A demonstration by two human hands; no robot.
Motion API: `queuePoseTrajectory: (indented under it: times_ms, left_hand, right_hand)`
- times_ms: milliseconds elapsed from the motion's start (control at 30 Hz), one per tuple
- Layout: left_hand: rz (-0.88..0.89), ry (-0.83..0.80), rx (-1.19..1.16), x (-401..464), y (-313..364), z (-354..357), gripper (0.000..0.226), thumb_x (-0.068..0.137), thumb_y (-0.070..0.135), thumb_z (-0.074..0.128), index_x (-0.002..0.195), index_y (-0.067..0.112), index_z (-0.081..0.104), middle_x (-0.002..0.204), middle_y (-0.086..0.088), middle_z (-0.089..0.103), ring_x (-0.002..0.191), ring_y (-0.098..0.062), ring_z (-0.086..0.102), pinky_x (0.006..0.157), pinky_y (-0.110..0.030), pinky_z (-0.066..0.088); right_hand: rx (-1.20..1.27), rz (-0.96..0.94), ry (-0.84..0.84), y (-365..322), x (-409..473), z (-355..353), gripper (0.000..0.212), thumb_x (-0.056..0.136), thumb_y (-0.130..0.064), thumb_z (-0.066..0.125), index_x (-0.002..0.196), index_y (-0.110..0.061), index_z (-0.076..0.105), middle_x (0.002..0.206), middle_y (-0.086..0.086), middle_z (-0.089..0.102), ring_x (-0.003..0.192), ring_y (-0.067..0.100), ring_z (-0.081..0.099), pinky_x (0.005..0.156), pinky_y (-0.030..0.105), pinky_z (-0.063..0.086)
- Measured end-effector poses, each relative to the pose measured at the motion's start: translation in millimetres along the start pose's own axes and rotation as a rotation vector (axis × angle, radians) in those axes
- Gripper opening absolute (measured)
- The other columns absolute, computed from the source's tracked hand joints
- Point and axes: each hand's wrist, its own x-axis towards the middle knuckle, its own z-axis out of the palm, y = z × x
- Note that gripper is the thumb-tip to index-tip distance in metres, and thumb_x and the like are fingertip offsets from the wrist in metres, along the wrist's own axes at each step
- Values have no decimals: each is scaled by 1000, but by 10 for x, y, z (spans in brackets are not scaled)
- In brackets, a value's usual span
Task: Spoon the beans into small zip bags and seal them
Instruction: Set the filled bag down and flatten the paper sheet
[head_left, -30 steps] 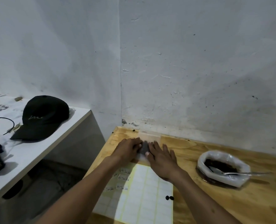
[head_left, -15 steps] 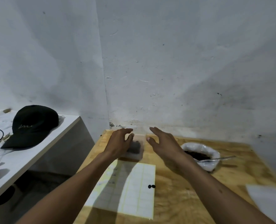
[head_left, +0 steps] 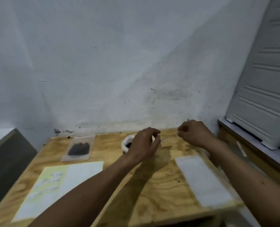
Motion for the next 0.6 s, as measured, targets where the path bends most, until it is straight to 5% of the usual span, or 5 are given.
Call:
queuePoseTrajectory:
  times_ms: [100, 233, 367, 500, 600]
  left_hand:
    - [-62, -307, 95, -29, 197, 456, 53, 93, 44, 66, 134, 10, 61, 126, -8, 65, 108, -23, 62, 90, -36, 51]
    - [-150, -597, 358, -134, 319, 839, 87, 73, 78, 65, 129, 12, 58, 133, -16, 50, 124, -35, 45, 99, -45, 43]
    - [-147, -526, 373, -200, 343, 911, 90, 72, 77, 69, 133, 12, 60, 132, -12, 52, 124, -32, 46, 102, -42, 42]
    - [-131, -475, 347, -272, 379, 890, 91, 75, 73, 70, 142, 14, 54, 147, -10, 47, 134, -30, 43, 109, -40, 38]
    - [-124, -429, 344, -307, 375, 871, 88, 75, 73, 70, 139, 15, 56, 143, -8, 50, 130, -28, 45, 105, -39, 40]
  right_hand:
    - [-166, 176, -134, 461, -116, 133, 32, 89, -30, 62, 65, -11, 52, 64, 7, 52, 58, 24, 55, 50, 28, 36]
    - [-305, 241, -253, 686, -395, 386, 34, 99, -43, 57, 90, -11, 46, 90, 6, 57, 79, 22, 51, 52, 27, 35]
    - [-165, 271, -124, 791, -464, 521, 39, 94, -38, 63, 67, -14, 48, 73, 5, 51, 83, 30, 62, 50, 29, 36]
    - [-22, 345, 15, 783, -472, 446, 35, 89, -32, 71, 117, -11, 69, 119, 12, 66, 112, 34, 63, 79, 33, 52]
    - [52, 381, 108, 832, -471, 387, 37, 86, -29, 75, 122, -18, 71, 127, 9, 68, 117, 32, 62, 90, 36, 54]
